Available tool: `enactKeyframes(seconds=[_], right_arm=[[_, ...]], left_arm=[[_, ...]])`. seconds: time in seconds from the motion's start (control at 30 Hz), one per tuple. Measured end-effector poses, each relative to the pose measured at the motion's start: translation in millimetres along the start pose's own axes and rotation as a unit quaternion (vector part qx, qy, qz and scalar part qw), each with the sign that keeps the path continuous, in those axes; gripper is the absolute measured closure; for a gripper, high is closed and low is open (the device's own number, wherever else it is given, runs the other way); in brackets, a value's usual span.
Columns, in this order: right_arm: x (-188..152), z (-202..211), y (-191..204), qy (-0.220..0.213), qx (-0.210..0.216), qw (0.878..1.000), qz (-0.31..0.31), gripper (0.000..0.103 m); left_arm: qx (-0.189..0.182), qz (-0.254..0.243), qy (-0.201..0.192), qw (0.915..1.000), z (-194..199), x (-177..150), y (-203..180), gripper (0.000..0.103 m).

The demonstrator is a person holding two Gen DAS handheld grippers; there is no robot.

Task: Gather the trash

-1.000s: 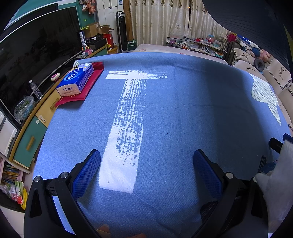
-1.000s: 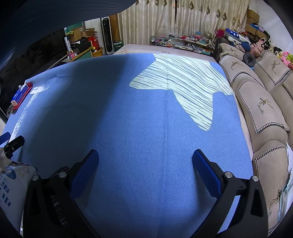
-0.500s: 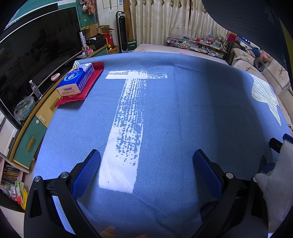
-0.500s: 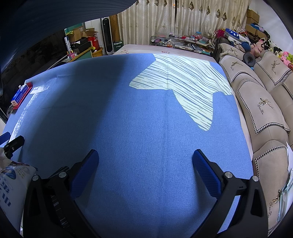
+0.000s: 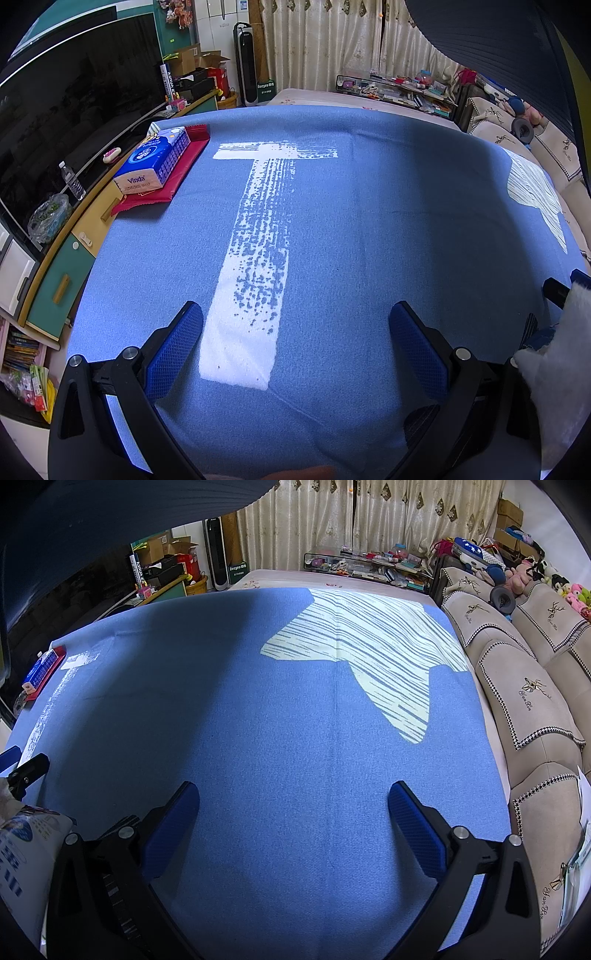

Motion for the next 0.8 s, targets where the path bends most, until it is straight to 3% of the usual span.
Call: enactKeyframes(seconds=[0.8], right_arm=[[0,0,0,0.000,0.000,1.000,0.000,0.005]], left_arm=[[-0.006,-0.007,-0.001,1.0000,4,-4,-9,0.003]])
Point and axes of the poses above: each gripper's, at about its wrist camera, not at the fingertips, and z roughly against the way its jaws point, y to its left, x to its top, the point moved 6 cm from there along -z, roughly the way its jaws point, and after that the axes turned 12 degrees about -y, right-handed, at the moved point
